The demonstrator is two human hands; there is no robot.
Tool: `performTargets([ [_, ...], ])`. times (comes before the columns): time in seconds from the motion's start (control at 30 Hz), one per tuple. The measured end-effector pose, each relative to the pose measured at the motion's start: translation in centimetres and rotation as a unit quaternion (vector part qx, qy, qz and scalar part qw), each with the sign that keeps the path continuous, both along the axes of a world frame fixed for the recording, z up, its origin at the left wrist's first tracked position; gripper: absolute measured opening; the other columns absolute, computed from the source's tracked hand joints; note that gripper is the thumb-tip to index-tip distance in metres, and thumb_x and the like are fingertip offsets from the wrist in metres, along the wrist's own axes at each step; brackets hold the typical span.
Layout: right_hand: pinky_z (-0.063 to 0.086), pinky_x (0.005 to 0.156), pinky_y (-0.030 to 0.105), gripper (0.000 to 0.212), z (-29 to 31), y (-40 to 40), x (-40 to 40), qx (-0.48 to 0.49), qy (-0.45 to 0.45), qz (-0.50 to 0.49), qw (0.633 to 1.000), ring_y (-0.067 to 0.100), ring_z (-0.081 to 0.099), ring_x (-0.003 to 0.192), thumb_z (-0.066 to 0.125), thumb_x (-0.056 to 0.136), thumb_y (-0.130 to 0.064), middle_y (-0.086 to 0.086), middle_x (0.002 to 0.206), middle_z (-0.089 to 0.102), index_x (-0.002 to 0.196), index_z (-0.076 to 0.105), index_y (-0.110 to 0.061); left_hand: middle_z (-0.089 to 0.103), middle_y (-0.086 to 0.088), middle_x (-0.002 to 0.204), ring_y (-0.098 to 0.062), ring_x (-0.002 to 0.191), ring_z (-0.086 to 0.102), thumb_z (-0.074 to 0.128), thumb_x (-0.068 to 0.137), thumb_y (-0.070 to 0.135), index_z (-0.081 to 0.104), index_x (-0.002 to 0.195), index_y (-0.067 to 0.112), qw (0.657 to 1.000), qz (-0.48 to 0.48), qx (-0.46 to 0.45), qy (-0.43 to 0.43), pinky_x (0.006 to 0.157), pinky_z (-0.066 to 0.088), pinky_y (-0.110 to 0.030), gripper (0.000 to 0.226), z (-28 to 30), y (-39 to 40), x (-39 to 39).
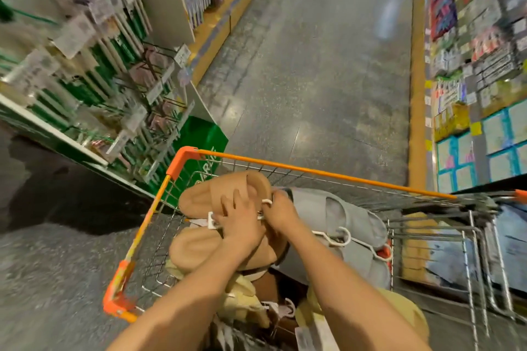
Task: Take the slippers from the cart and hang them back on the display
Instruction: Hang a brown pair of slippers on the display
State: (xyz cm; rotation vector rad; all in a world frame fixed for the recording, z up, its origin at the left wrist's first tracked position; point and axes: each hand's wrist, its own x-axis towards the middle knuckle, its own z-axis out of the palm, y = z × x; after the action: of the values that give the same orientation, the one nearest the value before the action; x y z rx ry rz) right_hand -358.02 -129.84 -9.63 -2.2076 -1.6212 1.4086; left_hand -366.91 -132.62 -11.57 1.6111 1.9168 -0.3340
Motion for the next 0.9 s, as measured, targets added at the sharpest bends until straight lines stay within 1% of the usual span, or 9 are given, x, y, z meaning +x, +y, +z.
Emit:
performTargets([
  [0.1,0.035,0.073,0.023,0.024,-0.6,-0.5,-0.1,0.001,0.008,-0.050,0.999,0.030,0.057,0.106,0.045,0.094,-0.019,0.017,0.116,0.062,0.113,0.054,-0.006,-0.001,-0.009,0.157,-0.041,0.142,-0.003,0.051,0.089,0.035,0.009,0.148,0.029,1.000,0.011,-0.007,-0.009,0.106,0.018,-0.067,0.072,-0.6,0.2,-0.3],
  [0.2,0.037,0.073,0.024,0.024,-0.6,-0.6,-0.3,0.004,0.015,-0.084,0.996,0.029,0.058,0.104,0.045,0.092,-0.013,0.014,0.113,0.064,0.113,0.055,-0.009,-0.005,-0.012,0.156,-0.041,0.141,-0.006,0.050,0.090,0.032,0.006,0.148,0.031,0.999,0.022,-0.020,-0.014,0.104,0.019,-0.069,0.074,-0.9,0.6,-0.1],
  [0.3,0.040,0.073,0.025,0.023,-0.4,-0.6,-0.6,0.024,0.014,-0.096,0.995,0.029,0.060,0.100,0.047,0.088,-0.009,0.013,0.108,0.066,0.108,0.059,-0.011,-0.010,-0.012,0.156,-0.040,0.142,-0.010,0.049,0.089,0.034,0.003,0.149,0.029,0.999,0.017,-0.023,-0.020,0.105,0.019,-0.068,0.076,-0.5,0.9,0.3],
  [0.43,0.040,0.071,0.026,0.020,0.4,-0.5,-0.5,0.057,0.017,-0.095,0.994,0.029,0.060,0.096,0.048,0.088,-0.012,0.012,0.104,0.066,0.104,0.060,-0.014,-0.014,-0.011,0.156,-0.039,0.142,-0.012,0.050,0.087,0.030,0.010,0.148,0.025,1.000,0.015,0.004,-0.027,0.103,0.025,-0.066,0.073,0.0,1.0,0.5],
  [0.5,0.042,0.071,0.028,0.020,0.6,-0.6,-0.3,0.060,0.014,-0.095,0.993,0.029,0.060,0.096,0.047,0.088,-0.012,0.012,0.104,0.066,0.104,0.059,-0.014,-0.015,-0.011,0.156,-0.038,0.142,-0.013,0.051,0.087,0.033,0.013,0.147,0.024,1.000,-0.001,0.010,-0.026,0.103,0.025,-0.066,0.072,0.1,1.0,0.5],
  [0.6,0.047,0.079,0.033,0.024,0.9,-1.1,-0.2,0.066,0.004,-0.094,0.993,0.033,0.060,0.101,0.050,0.087,-0.013,0.015,0.107,0.066,0.109,0.059,-0.013,-0.016,-0.012,0.155,-0.040,0.142,-0.013,0.052,0.085,0.038,0.014,0.146,0.025,0.999,-0.016,-0.003,-0.032,0.105,0.022,-0.065,0.074,-0.4,1.1,0.0],
  [0.7,0.040,0.074,0.027,0.031,1.5,-1.6,-0.4,0.073,0.014,-0.107,0.991,0.033,0.058,0.105,0.045,0.089,-0.008,0.016,0.112,0.064,0.119,0.055,-0.010,-0.016,-0.015,0.155,-0.042,0.142,-0.011,0.053,0.082,0.036,0.020,0.144,0.027,0.999,-0.035,0.028,-0.024,0.111,0.015,-0.062,0.072,-0.9,0.9,-0.6],
  [0.8,0.037,0.070,0.026,0.030,1.5,-2.1,-0.3,0.085,0.021,-0.117,0.989,0.032,0.059,0.100,0.047,0.087,-0.008,0.015,0.108,0.063,0.116,0.052,-0.013,-0.018,-0.009,0.155,-0.045,0.140,-0.011,0.055,0.085,0.033,0.013,0.147,0.033,0.998,-0.021,0.023,-0.051,0.108,0.021,-0.063,0.075,0.0,0.6,-0.5],
  [0.9,0.037,0.069,0.027,0.027,2.0,-2.6,-0.1,0.078,0.011,-0.103,0.992,0.030,0.058,0.095,0.045,0.087,-0.008,0.015,0.105,0.063,0.113,0.050,-0.012,-0.022,-0.009,0.154,-0.044,0.140,-0.012,0.058,0.085,0.033,0.010,0.147,0.032,0.998,-0.014,0.022,-0.050,0.106,0.024,-0.066,0.079,0.8,0.1,0.0],
])
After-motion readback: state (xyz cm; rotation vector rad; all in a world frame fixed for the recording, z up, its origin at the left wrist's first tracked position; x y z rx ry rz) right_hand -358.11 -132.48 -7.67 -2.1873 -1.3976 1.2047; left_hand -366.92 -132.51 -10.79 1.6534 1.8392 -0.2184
